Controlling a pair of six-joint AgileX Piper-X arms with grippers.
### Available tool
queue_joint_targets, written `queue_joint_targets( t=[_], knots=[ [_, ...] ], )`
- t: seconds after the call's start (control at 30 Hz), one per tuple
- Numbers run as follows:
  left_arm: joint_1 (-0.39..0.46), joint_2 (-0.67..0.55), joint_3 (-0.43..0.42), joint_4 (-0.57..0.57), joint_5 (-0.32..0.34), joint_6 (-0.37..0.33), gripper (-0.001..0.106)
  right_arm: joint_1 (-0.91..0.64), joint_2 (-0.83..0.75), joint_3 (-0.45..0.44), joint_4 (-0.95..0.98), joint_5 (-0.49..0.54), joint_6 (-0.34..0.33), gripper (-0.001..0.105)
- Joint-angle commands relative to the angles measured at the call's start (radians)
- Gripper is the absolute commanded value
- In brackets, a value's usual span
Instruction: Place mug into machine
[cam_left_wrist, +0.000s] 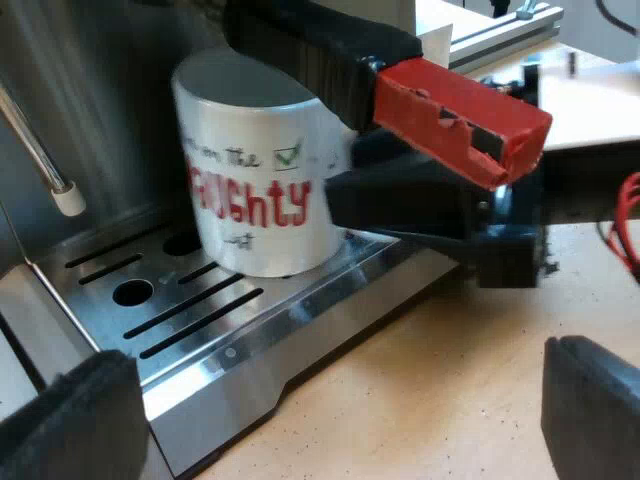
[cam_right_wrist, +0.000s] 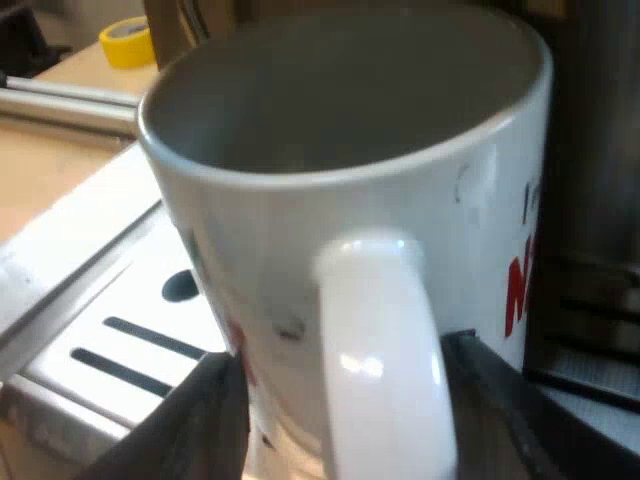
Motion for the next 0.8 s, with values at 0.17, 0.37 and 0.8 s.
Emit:
queue_joint_targets(
  t=[0.17, 0.37, 0.8],
  knots=[
    [-0.004, -0.001, 0.0, -0.013, 0.0, -0.001, 0.081, -0.005, 0.091, -0.112, -0.021, -0.007, -0.006, 0.045],
    [-0.004, -0.001, 0.0, -0.013, 0.0, -0.001, 0.081, -0.013, 0.117, -0.144, -0.019, 0.018, -0.006, 0.045],
    [-0.004, -0.001, -0.038, -0.005, 0.032, -0.009, 0.081, 0.036, -0.09, -0.034, 0.177, 0.017, -0.004, 0.045]
  ],
)
